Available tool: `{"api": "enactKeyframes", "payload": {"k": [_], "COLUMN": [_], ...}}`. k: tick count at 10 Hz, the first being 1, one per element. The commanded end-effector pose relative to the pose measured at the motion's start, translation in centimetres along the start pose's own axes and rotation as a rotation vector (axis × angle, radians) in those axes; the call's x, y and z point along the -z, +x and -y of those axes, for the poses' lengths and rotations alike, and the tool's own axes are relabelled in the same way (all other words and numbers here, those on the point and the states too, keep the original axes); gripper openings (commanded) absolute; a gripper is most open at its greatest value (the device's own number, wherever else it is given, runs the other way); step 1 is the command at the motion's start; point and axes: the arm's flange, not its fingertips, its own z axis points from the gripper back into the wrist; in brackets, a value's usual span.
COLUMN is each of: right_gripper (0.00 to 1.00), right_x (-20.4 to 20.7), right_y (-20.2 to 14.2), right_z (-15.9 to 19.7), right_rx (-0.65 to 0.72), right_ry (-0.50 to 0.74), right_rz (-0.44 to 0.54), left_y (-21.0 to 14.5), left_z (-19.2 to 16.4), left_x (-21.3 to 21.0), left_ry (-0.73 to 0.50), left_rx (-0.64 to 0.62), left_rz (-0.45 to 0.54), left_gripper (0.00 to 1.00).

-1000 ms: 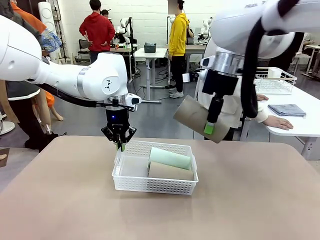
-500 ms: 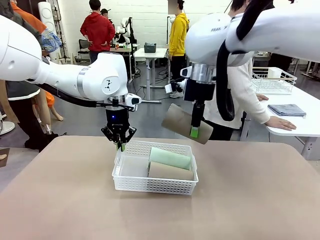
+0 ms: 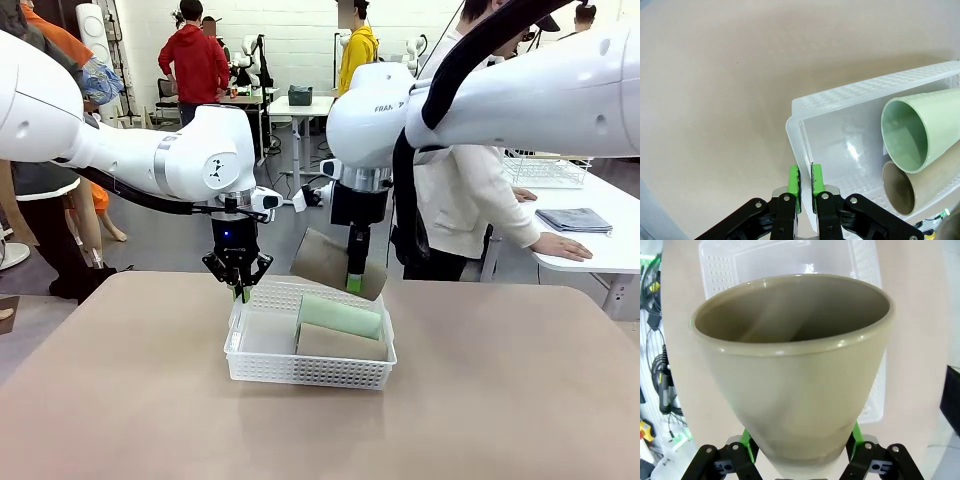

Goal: Clean and organize the cups into the basket.
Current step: Pick up the Reusable plastic cup from the right side of the table and stack it inside the Organizing basket in the center of the table.

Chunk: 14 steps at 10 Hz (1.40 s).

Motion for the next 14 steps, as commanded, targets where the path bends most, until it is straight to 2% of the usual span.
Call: {"api": "enactKeyframes", "payload": {"k": [1, 4, 5, 11, 14], "right_gripper": [0.80, 0.80, 0.80, 0.81, 0.81], "right_x": [0.7, 1.6, 1.4, 1.6, 3.2], "right_y": [-0.2, -1.2, 0.4, 0.3, -0.4], "right_z": [-0.1, -2.8, -0.6, -0.7, -0.9], "right_rx": [-0.049, -0.109, -0.054, -0.070, -0.063], "right_ry": [0.003, -0.018, 0.022, 0.025, -0.009], "right_rz": [-0.013, -0.031, -0.015, -0.018, -0.040], "left_y": [-0.1, -0.1, -0.1, -0.1, -0.1], "left_z": [-0.1, -0.1, -0.1, -0.1, -0.1], "left_x": [-0.2, -0.2, -0.2, -0.2, -0.2], "left_ry": [-0.001, -0.001, -0.001, -0.001, -0.001], "left_rx": [-0.002, -0.002, -0.002, -0.002, -0.002], "left_rz": [0.003, 0.003, 0.003, 0.003, 0.003], "left_gripper": [0.00, 0.00, 0.00, 0.00, 0.00]}}
